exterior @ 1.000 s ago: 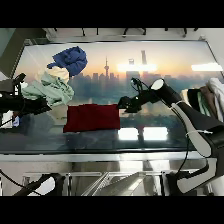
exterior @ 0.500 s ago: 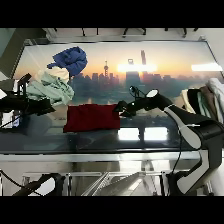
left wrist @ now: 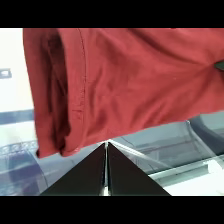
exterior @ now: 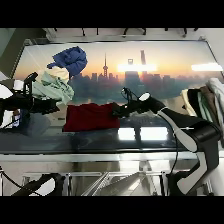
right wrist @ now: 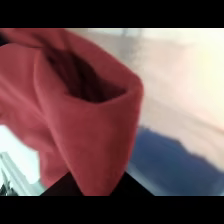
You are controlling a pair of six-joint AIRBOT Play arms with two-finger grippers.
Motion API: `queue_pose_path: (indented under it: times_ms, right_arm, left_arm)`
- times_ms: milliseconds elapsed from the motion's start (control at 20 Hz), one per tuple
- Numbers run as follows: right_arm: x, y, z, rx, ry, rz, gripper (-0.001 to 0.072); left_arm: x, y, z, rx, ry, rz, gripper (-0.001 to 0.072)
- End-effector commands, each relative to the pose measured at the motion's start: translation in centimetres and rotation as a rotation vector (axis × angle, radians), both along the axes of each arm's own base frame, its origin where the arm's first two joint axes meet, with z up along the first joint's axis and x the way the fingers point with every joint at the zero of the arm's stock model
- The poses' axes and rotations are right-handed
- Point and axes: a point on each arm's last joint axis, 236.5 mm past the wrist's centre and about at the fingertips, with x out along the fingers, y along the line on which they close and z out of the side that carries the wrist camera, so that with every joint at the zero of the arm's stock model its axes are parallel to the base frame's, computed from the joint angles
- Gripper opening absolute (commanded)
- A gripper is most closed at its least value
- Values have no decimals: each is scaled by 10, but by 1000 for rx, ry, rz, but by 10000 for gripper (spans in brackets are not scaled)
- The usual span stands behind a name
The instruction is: Fold the shirts.
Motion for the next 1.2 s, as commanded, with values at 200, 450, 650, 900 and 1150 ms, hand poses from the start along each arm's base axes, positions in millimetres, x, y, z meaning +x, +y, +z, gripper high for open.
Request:
queue_pose_path:
  times_ms: [200, 450, 650, 900, 1150]
  right_arm:
    - [-17, -119, 110, -1, -125, -241, 30]
    - [-43, -160, 221, 25, -478, -344, 31]
    - [-27, -181, 294, 89, -670, -512, 30]
    - [29, -236, 345, 47, -782, -616, 30]
    - [75, -288, 386, -4, -859, -595, 30]
  left_arm:
    - [2, -9, 5, -38, -11, -1, 13]
    - [7, -29, 18, -137, -32, 2, 13]
    - [15, -34, 36, -129, -83, -21, 13]
    - [26, -44, 65, -111, -165, -63, 13]
    - [29, -42, 68, -109, -175, -58, 13]
